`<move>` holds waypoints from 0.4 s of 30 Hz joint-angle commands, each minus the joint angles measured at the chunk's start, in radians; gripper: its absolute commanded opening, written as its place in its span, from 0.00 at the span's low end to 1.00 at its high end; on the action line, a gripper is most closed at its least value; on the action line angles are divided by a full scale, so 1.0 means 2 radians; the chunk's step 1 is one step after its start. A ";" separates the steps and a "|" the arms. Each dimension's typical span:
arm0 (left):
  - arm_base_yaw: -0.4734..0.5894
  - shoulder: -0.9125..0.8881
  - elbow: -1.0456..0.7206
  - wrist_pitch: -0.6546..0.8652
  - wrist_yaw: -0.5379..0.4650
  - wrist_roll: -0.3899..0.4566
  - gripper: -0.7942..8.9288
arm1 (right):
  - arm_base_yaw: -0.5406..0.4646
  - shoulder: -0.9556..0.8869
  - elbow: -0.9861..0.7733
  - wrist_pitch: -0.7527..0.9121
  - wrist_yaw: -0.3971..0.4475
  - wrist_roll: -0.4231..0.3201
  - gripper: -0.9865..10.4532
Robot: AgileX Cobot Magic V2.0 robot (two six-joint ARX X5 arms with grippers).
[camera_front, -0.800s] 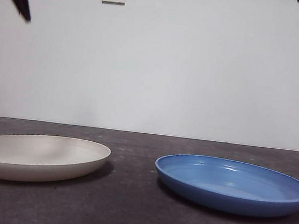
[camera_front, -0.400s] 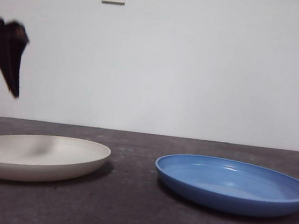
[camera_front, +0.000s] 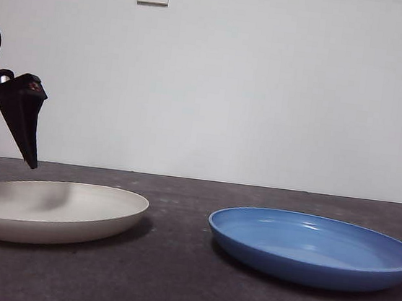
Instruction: Pick up the white plate, put it on the blue plate, put it on desk
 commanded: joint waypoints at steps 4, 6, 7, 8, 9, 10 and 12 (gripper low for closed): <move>0.002 0.013 0.011 0.012 0.002 0.010 0.62 | 0.002 0.002 0.010 0.004 0.000 -0.013 0.59; 0.003 0.014 0.011 0.013 0.002 0.010 0.58 | 0.002 0.002 0.010 0.004 0.000 -0.013 0.59; 0.003 0.015 0.011 0.013 0.002 0.009 0.56 | 0.002 0.002 0.010 0.004 0.000 -0.013 0.59; 0.003 0.017 0.011 0.012 0.002 0.009 0.56 | 0.002 0.002 0.010 0.004 0.002 -0.013 0.59; 0.003 0.019 0.011 0.011 0.002 0.009 0.56 | 0.002 0.002 0.010 0.004 0.003 -0.013 0.59; 0.003 0.023 0.011 0.011 0.002 0.009 0.56 | 0.002 0.002 0.010 0.004 0.003 -0.013 0.59; 0.003 0.027 0.011 0.011 0.002 0.009 0.56 | 0.002 0.002 0.010 0.004 0.003 -0.013 0.59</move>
